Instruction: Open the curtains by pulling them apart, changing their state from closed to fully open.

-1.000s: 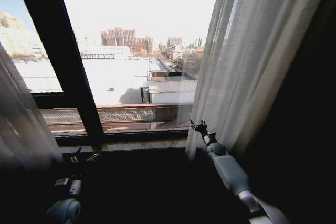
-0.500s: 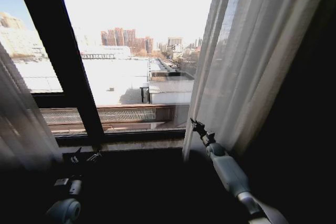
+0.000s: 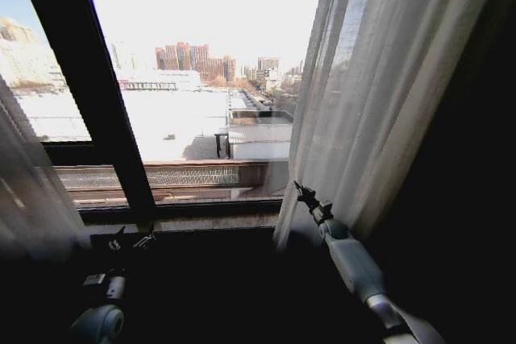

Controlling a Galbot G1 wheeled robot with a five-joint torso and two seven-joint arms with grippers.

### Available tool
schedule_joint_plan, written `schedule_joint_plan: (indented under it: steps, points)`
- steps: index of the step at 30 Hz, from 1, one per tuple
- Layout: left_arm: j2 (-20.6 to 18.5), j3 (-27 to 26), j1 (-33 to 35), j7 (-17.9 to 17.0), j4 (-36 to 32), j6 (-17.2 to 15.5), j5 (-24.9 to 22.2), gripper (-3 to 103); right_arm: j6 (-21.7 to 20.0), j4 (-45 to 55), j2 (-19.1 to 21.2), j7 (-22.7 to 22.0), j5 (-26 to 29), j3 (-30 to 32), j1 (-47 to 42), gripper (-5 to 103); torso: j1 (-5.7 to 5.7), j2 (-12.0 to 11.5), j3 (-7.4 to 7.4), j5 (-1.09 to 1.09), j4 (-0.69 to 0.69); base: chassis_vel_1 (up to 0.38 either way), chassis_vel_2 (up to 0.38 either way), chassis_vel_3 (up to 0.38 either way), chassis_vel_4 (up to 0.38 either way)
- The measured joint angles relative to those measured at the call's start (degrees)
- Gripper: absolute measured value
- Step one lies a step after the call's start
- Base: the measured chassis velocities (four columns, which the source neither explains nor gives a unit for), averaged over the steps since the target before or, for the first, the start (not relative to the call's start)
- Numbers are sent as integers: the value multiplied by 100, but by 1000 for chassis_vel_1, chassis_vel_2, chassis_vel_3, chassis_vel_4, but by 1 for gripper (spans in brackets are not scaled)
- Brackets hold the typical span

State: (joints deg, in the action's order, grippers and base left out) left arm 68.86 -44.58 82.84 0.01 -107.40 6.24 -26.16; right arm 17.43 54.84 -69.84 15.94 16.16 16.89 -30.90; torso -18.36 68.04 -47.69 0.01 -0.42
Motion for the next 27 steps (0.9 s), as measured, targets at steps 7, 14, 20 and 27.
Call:
schedule_joint_plan:
  steps: [7,14,20,27]
  points:
    - [0,1,0,0,0,0,0,100,19,20,42,50,40,36,-52,0,0,0,0,0,-1,-273,-269,271,278]
    - [0,1,0,0,0,0,0,100,42,88,77,96,65,77,-125,0,0,0,0,-1,1,-334,-336,321,335]
    - [0,1,0,0,0,0,0,100,44,170,116,121,99,90,-181,0,1,1,1,-3,-1,-371,-378,346,366]
    - [0,2,0,0,0,0,0,100,149,250,105,21,103,32,-204,0,0,0,0,1,0,-344,-338,353,340]
